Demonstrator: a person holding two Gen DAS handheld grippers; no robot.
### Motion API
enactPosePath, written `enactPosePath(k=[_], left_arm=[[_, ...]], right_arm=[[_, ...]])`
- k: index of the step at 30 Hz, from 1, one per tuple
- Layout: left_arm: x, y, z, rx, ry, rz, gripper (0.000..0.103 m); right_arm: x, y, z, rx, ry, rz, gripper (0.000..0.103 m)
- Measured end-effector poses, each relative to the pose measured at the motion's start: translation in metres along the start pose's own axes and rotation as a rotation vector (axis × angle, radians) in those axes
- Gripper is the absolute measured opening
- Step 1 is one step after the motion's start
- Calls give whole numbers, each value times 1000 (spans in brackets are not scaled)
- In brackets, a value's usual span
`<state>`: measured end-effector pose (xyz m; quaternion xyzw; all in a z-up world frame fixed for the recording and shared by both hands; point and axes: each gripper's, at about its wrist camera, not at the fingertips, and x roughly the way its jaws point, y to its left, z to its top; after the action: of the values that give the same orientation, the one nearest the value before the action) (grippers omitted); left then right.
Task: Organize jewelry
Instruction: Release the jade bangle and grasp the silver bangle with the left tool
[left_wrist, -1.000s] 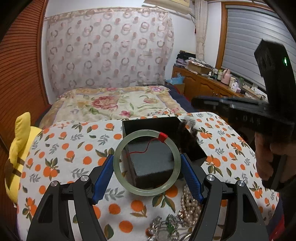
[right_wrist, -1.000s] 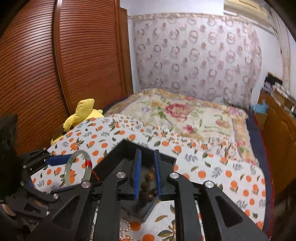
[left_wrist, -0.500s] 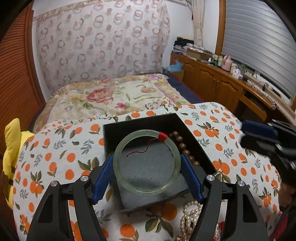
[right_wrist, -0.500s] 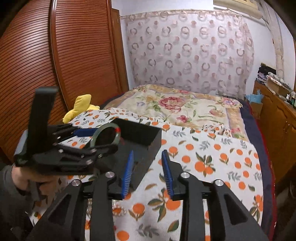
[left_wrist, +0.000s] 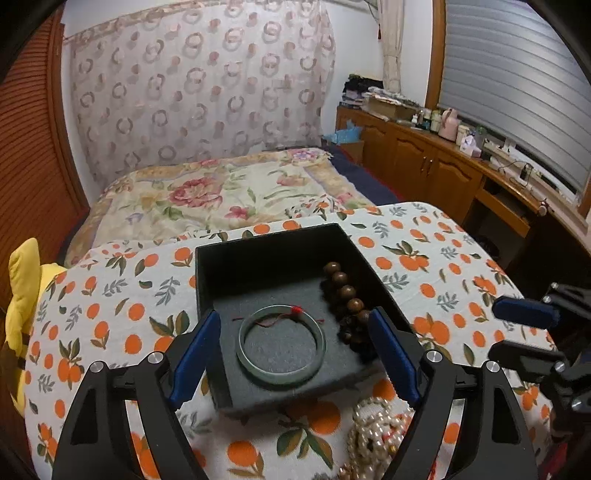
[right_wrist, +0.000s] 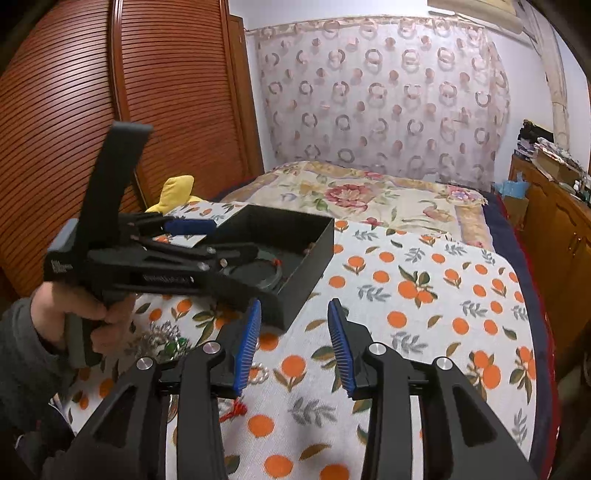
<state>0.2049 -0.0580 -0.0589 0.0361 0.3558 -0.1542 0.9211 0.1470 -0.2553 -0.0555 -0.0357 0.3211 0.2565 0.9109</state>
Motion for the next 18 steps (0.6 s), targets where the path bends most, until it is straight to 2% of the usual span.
enactPosePath(k=[6,14,15,16,18], left_arm=[[-39,-4,-29,16,-44,-10,85],[-70,-3,-77,16,-38,11,85],[-72,-2,-82,10,-37,11,86],[-73,-2,-86,5,-34,11,92],[-79,-1,-99,2,-33,14,93]], right_arm=[[-12,17,-25,-9,8,17,40],[-20,30,-53,13,39,34,40],[-21,31,-55,16,41,32,40],[-21,30,-58,17,44,29,40],[-22,32,-65,13,52,15,40]])
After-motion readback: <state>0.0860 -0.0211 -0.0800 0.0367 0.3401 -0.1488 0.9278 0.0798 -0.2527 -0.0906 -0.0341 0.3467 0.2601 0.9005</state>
